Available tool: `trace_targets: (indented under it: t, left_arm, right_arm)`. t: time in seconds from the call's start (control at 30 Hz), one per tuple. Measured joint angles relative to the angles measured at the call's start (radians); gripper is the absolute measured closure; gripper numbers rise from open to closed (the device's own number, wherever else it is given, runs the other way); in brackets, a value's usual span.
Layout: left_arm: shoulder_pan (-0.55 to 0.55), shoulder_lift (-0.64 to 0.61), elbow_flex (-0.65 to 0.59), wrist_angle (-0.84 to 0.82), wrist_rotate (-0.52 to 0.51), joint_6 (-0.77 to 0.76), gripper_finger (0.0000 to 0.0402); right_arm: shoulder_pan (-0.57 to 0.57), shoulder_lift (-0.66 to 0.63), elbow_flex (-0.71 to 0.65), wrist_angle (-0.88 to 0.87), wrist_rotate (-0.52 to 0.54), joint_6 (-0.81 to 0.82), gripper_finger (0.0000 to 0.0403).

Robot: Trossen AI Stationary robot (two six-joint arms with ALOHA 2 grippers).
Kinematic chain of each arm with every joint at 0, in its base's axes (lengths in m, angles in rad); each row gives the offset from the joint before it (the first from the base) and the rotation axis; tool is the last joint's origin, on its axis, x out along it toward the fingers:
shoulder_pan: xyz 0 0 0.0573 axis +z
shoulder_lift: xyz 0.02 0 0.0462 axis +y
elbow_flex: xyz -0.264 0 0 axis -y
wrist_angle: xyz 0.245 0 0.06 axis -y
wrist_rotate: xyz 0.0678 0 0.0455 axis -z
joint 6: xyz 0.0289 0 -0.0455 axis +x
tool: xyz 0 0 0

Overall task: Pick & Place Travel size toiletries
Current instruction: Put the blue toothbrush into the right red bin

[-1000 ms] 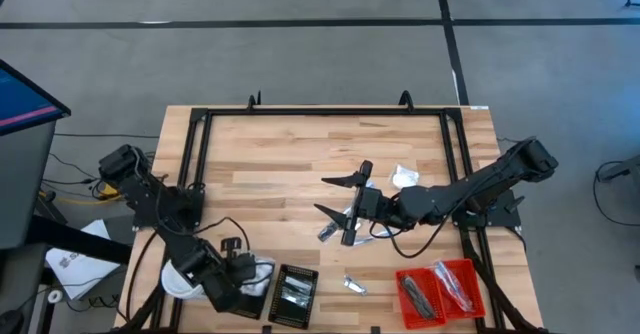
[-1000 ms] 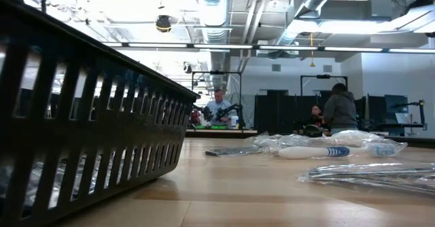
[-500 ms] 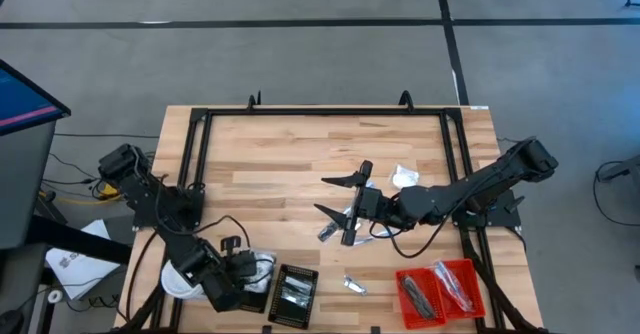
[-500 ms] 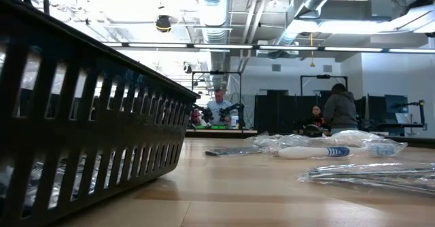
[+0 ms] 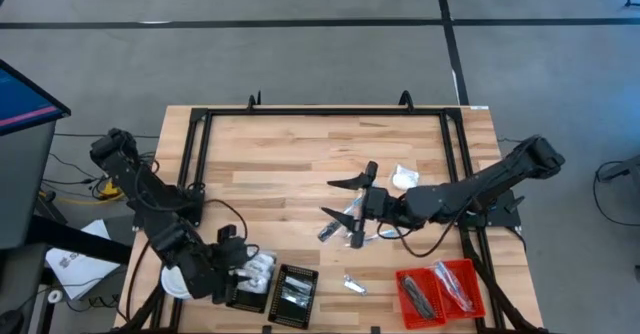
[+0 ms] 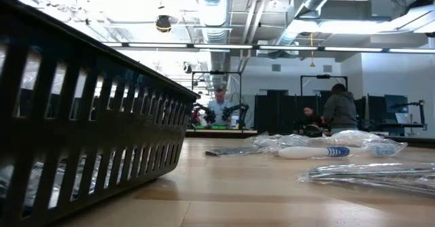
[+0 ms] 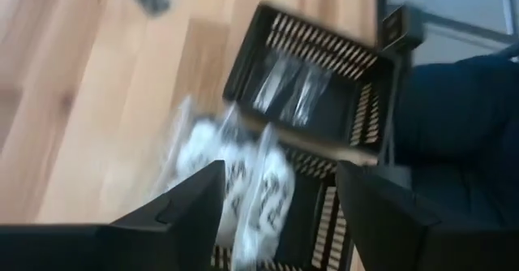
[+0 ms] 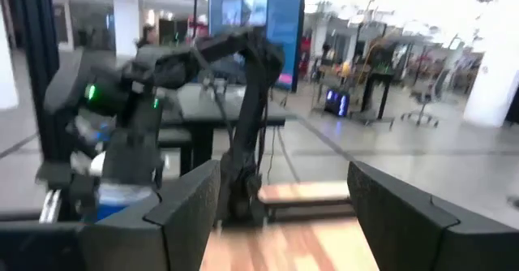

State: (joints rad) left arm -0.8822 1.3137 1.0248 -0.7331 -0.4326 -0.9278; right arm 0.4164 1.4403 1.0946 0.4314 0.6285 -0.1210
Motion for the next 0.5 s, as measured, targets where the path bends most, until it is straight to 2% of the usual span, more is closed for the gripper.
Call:
trace_targets:
  t: [0.13,0.23,0.33,0.5]
  left_arm:
    - [0.012,-0.005,0.000,0.106,-0.043,0.127,0.0189]
    - [0.026,-0.003,0.000,0.208,-0.066,0.235,0.0200]
    - [0.039,0.004,0.000,0.277,-0.105,0.325,0.0210]
    - [0.045,0.007,-0.027,0.368,-0.263,0.407,0.0221]
  right_arm:
    - [0.022,-0.080,0.000,-0.194,0.001,0.078,0.0137]
    - [0.047,-0.156,0.000,-0.414,0.002,0.188,0.0137]
    - [0.065,-0.218,-0.010,-0.657,0.049,0.382,0.0137]
    - [0.063,-0.296,-0.086,-1.127,0.252,0.849,0.0137]
